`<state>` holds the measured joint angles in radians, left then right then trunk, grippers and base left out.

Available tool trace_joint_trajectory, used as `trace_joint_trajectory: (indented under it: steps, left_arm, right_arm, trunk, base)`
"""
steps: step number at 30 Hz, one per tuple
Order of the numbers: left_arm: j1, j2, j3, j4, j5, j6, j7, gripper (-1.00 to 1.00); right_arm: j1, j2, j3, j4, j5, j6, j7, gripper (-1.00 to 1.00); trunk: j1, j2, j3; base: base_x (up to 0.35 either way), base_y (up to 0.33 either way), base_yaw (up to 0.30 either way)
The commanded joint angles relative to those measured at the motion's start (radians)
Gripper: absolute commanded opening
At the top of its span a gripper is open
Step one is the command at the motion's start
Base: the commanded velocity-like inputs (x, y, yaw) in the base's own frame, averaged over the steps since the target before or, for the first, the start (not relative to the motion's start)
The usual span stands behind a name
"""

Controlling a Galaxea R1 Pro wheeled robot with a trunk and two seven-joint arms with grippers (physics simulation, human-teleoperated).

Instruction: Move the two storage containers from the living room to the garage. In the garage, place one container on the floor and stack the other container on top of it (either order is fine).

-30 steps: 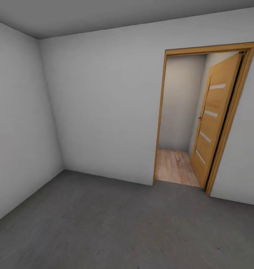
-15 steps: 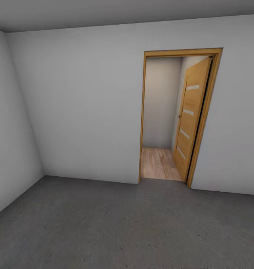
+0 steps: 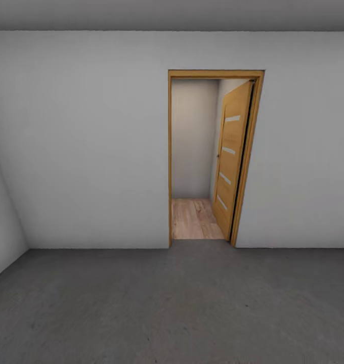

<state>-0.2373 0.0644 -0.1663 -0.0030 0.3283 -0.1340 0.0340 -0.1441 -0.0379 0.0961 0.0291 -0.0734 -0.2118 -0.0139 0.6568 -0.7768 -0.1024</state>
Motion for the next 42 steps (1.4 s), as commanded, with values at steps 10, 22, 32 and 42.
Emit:
trace_joint_trajectory:
  steps: [10,22,32,42]
  left_arm:
    - [0.0,0.0,-0.009,0.0,0.006,-0.003,0.003,1.0]
    - [0.0,0.0,-0.009,0.0,0.006,-0.003,0.003,1.0]
    - [0.0,0.0,-0.009,0.0,0.006,-0.003,0.003,1.0]
    - [0.0,0.0,-0.009,0.0,0.006,-0.003,0.003,1.0]
  right_arm:
    - [-0.002,0.001,0.009,0.003,-0.006,-0.003,-0.001,1.0]
    - [-0.002,0.001,0.012,0.003,-0.001,-0.003,-0.004,1.0]
    - [-0.002,0.001,0.013,0.003,0.0,-0.003,-0.005,1.0]
    - [-0.002,0.001,0.014,0.003,0.003,-0.003,-0.005,1.0]
  trunk:
    - [0.0,-0.001,-0.002]
    - [0.0,-0.001,-0.002]
    - [0.0,-0.001,-0.002]
    - [0.0,-0.001,-0.002]
  base:
    - [0.0,0.0,-0.294]
    - [0.0,0.0,-0.167]
    - [0.0,0.0,-0.005]
    - [0.0,0.0,0.0]
